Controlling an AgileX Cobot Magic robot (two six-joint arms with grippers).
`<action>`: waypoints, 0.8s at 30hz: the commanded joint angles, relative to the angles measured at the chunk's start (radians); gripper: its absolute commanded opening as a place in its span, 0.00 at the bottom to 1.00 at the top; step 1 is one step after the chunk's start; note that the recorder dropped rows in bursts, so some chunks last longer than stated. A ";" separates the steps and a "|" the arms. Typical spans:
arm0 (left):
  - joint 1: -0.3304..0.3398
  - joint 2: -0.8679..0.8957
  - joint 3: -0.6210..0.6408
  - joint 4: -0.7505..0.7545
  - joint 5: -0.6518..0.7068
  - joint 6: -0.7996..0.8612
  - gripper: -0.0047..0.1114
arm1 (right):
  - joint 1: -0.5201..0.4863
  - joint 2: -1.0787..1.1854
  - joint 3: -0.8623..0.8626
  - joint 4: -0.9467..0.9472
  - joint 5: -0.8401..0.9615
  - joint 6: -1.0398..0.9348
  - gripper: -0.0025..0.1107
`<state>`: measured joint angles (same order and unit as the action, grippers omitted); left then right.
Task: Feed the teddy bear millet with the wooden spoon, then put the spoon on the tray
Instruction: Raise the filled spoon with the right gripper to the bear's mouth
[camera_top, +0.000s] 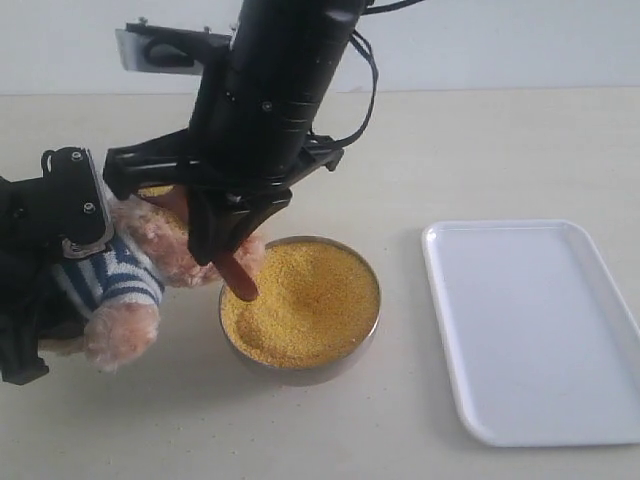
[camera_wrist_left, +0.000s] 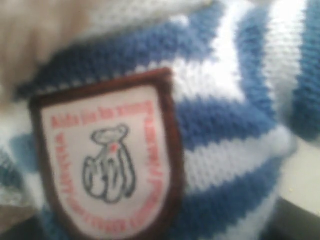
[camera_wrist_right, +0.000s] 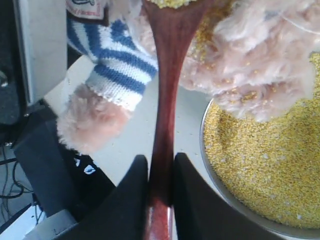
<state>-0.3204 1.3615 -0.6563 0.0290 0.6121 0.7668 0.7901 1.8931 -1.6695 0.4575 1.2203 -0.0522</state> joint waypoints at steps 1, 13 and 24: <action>-0.005 -0.026 -0.008 -0.014 -0.017 -0.011 0.07 | -0.018 -0.006 -0.007 0.071 0.001 -0.042 0.02; -0.005 -0.041 -0.008 -0.006 -0.007 -0.011 0.07 | -0.096 0.025 -0.005 0.251 0.001 -0.087 0.02; -0.005 -0.041 -0.008 -0.004 -0.009 -0.011 0.07 | -0.163 0.023 0.170 0.529 0.001 -0.281 0.02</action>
<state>-0.3204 1.3353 -0.6563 0.0287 0.6159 0.7668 0.6510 1.9239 -1.5365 0.9351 1.2223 -0.2832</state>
